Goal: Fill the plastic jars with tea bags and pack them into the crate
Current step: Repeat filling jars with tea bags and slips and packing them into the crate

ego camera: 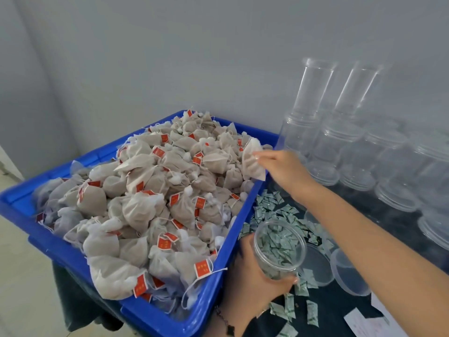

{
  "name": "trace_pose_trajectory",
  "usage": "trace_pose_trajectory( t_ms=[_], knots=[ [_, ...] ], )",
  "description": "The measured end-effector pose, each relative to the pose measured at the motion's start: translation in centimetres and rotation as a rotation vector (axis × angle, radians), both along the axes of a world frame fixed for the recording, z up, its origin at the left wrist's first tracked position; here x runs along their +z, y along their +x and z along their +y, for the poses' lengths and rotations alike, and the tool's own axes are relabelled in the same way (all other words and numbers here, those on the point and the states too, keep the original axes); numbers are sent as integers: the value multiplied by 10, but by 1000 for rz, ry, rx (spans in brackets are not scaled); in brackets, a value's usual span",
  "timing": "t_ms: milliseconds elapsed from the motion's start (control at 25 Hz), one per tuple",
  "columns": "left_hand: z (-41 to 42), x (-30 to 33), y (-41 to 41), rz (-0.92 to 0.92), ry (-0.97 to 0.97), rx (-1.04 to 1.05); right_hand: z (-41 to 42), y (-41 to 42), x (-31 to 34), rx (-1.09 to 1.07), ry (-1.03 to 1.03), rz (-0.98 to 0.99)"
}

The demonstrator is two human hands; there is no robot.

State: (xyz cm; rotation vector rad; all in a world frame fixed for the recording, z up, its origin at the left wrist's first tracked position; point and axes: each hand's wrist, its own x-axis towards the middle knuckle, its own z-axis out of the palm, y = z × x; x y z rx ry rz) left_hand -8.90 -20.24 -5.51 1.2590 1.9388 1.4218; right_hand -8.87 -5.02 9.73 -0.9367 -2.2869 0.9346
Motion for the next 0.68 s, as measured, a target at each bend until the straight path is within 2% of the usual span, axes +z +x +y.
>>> trace_pose_trajectory(
  t_ms=[80, 160, 320, 360, 520, 680],
  knots=[
    [2, -1, -1, -3, -21, 30, -19, 41, 18, 117, -189, 222],
    [4, -1, -3, 1, -50, 52, -42, 79, 26, 275, -257, 193],
    [5, -4, -2, 82, -38, 71, -74, 117, 5, 370, -14, -185],
    [5, -5, -1, 101, -31, 76, -76, 118, 1, 355, 15, -214],
    [3, -11, 2, 141, -21, 114, -65, 75, 11, 226, 170, -112],
    [4, -9, 1, 55, -68, 59, -57, -8, -5, 375, 353, -358]
  ],
)
